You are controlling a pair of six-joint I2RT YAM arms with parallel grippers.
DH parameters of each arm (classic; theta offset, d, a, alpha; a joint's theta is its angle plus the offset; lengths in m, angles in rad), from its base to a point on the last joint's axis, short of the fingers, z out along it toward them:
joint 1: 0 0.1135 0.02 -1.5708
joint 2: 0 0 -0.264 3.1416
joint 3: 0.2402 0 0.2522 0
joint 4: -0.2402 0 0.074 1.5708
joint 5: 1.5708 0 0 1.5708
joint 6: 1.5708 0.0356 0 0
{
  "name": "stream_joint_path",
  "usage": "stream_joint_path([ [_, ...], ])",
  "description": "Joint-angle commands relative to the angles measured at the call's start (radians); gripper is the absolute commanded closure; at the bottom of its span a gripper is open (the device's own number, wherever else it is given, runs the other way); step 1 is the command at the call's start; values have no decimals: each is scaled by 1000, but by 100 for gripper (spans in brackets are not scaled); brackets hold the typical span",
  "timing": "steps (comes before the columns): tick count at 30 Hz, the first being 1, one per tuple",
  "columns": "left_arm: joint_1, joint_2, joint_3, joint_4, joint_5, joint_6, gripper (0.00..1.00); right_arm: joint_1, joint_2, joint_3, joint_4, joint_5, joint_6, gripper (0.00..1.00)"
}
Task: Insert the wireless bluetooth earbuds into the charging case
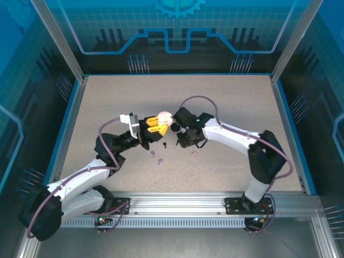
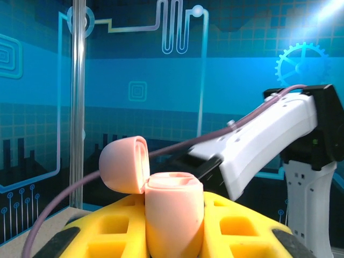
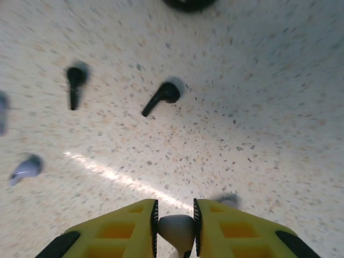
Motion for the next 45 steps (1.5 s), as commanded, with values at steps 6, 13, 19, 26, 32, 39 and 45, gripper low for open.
stream_joint_path([
  [6,-11,58,0,51,-31,-8,93,-4,-340,-23,82,31,-69,75],
  [13,-29,137,4,128,-60,-20,96,0,-536,-8,162,11,-117,76],
  [19,-53,199,13,172,-64,-20,96,42,-622,18,234,0,-157,77],
  [26,-84,249,24,212,-72,-24,97,178,-608,56,310,97,-225,77],
  [32,-96,261,27,215,-76,-20,97,238,-552,99,323,154,-269,77],
  [39,-99,258,27,221,-76,-19,97,255,-497,128,311,195,-293,77],
  [45,-101,256,27,221,-79,-17,97,255,-483,125,280,195,-283,77],
])
